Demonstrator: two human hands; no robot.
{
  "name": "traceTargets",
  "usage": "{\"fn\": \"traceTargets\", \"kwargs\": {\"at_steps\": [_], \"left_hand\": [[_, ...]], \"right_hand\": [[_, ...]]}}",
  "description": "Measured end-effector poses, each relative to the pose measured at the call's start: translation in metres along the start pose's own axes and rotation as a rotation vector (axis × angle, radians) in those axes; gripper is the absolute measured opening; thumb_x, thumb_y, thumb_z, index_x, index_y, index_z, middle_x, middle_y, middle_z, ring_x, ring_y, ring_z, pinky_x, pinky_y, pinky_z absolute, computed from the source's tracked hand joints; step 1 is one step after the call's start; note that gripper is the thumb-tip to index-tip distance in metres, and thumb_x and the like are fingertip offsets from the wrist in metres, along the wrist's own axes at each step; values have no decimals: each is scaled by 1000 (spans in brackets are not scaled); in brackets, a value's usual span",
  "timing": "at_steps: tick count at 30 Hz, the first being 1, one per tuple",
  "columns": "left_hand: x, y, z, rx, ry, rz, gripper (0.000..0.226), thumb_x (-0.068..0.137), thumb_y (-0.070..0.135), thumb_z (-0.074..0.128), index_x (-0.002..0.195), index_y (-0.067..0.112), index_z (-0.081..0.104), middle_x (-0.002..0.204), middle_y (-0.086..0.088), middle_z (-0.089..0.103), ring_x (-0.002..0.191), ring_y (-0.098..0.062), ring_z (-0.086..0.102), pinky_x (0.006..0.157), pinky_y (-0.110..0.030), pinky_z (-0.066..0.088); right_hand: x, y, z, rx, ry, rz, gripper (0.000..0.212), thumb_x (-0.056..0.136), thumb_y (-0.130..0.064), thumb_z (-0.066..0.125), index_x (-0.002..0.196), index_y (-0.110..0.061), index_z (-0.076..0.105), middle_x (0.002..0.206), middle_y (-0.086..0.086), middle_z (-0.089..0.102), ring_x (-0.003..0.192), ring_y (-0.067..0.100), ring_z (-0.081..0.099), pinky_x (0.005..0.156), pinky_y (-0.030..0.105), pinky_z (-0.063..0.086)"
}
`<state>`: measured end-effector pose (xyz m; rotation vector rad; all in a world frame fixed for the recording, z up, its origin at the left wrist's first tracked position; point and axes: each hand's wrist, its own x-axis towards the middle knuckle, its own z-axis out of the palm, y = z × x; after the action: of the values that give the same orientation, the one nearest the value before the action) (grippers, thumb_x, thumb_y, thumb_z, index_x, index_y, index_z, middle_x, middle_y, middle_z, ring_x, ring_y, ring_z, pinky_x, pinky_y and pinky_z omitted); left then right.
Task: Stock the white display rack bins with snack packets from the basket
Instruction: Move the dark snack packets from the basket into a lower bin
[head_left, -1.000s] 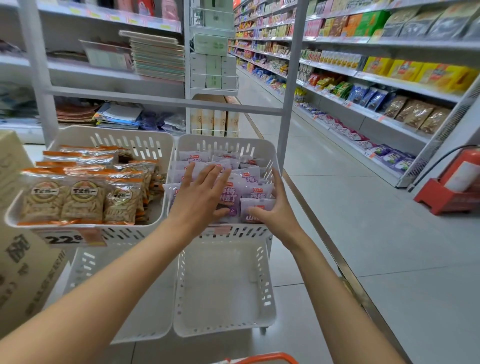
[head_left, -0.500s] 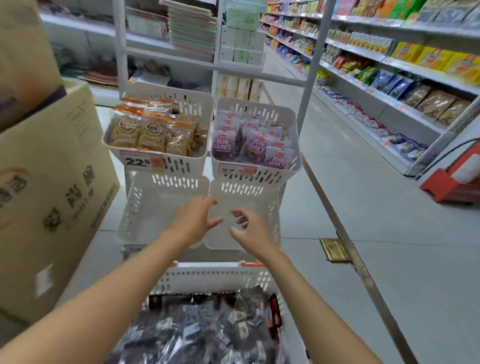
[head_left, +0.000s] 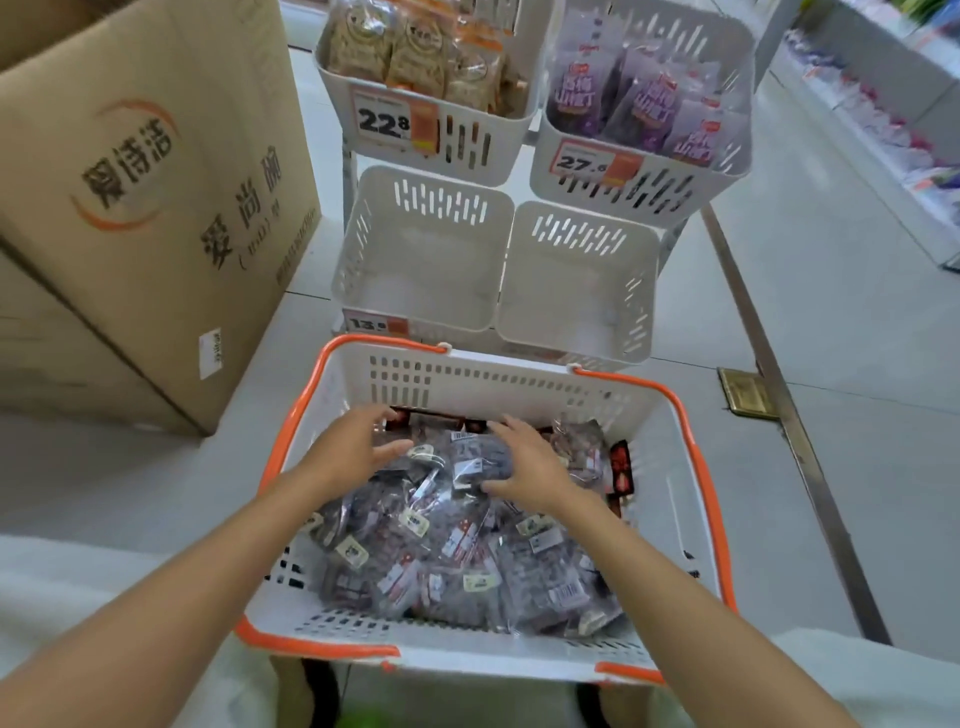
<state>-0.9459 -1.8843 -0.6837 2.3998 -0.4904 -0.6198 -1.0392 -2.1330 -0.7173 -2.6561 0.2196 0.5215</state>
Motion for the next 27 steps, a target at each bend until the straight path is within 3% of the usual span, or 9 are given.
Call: {"fn": "traceTargets", "kwargs": {"at_steps": [2, 4, 7, 10, 12, 17, 21, 24, 27], "left_hand": [[-3, 1, 2, -31, -17, -4, 57, 88, 44, 69, 136, 17, 53, 138, -5, 55, 119, -23, 55, 98, -35, 45], [-5, 6, 3, -38, -27, 14, 59, 88, 40, 71, 138, 16, 51, 141, -5, 53, 121, -22, 53, 99, -32, 43], [-7, 20, 0, -250, 35, -26, 67, 88, 30, 73, 145, 17, 40, 145, 0, 46, 122, -16, 48, 98, -27, 39], [-7, 38, 0, -699, -52, -175, 89, 83, 31, 78, 153, 20, 24, 136, 8, 43, 124, -14, 49, 96, -32, 45], [-7, 40, 3, -907, -137, -238, 67, 82, 28, 79, 140, 16, 47, 133, -3, 60, 114, -18, 63, 89, -35, 56], [-15, 19, -10, -916, 58, -330, 23, 89, 9, 71, 110, 11, 62, 111, -11, 69, 90, -17, 69, 54, -18, 55], [-22, 0, -13, -935, 68, -349, 38, 85, -1, 72, 119, 10, 58, 102, -8, 69, 86, -18, 68, 54, -21, 56], [-28, -6, -11, -975, 50, -384, 50, 83, -2, 74, 118, 23, 48, 102, -5, 62, 88, -21, 68, 61, -28, 60], [-30, -9, -8, -1020, 9, -374, 38, 88, 2, 70, 123, 13, 58, 95, -6, 70, 79, -19, 69, 75, -40, 61]], "right_hand": [[14, -9, 12, -85, -96, -34, 95, 81, -42, 78, 155, -21, 22, 162, 4, 22, 149, 27, 18, 120, 47, 23], [23, -12, 14, -55, -42, -3, 69, 85, -34, 75, 141, -17, 37, 141, 9, 49, 130, 30, 47, 104, 44, 41], [22, -16, -16, 399, 89, 63, 27, 97, -28, 59, 118, -14, 53, 108, 3, 65, 96, 23, 62, 81, 36, 49], [10, -32, -46, 969, -48, 22, 21, 101, -23, 52, 108, -13, 68, 101, 2, 73, 98, 21, 67, 92, 36, 49], [4, -45, -51, 1070, -147, 0, 29, 102, -28, 50, 115, -10, 69, 109, 5, 74, 106, 23, 68, 98, 39, 50], [-3, -47, -14, 531, -132, 24, 62, 96, -48, 56, 145, -11, 46, 145, 4, 51, 131, 20, 50, 108, 35, 40], [-9, -36, 41, 8, -293, 50, 82, 97, -51, 53, 155, -5, 17, 163, 12, 13, 149, 31, 16, 120, 42, 21], [-14, -42, 56, -107, -179, 18, 89, 93, -44, 63, 155, -7, 10, 162, 14, 9, 148, 33, 14, 121, 44, 19], [-23, -42, 62, -217, -180, -19, 88, 92, -43, 63, 156, -13, 10, 161, 18, 3, 144, 40, 18, 118, 48, 23]]}}
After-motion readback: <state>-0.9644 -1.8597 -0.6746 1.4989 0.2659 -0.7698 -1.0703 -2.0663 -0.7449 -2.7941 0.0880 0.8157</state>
